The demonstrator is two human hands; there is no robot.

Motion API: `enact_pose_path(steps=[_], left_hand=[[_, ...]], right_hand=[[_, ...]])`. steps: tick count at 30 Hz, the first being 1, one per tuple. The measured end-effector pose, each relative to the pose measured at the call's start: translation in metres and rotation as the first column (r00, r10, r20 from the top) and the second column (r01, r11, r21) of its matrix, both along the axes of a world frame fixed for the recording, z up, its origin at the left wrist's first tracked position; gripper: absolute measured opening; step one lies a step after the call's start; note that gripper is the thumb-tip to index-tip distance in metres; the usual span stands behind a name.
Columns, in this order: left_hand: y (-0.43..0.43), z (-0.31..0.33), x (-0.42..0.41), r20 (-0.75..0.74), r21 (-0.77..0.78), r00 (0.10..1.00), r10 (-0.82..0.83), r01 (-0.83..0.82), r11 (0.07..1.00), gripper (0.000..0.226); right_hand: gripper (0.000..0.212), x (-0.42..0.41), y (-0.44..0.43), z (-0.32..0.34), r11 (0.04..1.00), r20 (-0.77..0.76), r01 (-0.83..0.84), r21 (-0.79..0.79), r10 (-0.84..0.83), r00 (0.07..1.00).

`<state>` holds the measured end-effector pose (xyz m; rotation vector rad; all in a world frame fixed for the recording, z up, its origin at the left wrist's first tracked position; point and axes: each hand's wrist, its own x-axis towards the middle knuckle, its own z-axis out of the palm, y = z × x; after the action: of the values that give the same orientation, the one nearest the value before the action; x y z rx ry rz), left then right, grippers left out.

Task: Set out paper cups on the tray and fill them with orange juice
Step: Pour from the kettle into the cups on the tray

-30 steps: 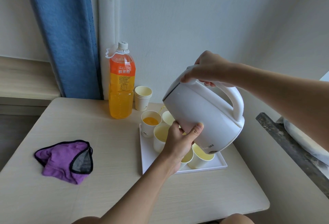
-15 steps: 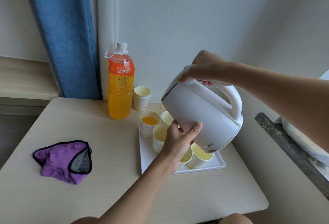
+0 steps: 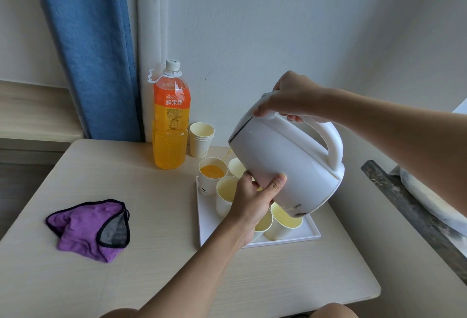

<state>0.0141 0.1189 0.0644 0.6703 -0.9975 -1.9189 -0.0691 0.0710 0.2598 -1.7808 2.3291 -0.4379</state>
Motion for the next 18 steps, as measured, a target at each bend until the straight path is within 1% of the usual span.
enact_pose_path(steps=[8,18], left_hand=[[0.0009,0.0007,0.0002,0.005,-0.001,1.000,-0.007,0.007,1.000,0.046],[0.0006,-0.0014,0.0019,0.053,0.003,0.999,-0.001,0.001,1.000,0.047]], right_hand=[[0.037,-0.0007,0.0003,0.0001,1.000,0.005,-0.001,0.002,0.001,1.000],[0.035,-0.0024,-0.0011,-0.0036,1.000,0.029,-0.003,-0.003,0.003,1.000]])
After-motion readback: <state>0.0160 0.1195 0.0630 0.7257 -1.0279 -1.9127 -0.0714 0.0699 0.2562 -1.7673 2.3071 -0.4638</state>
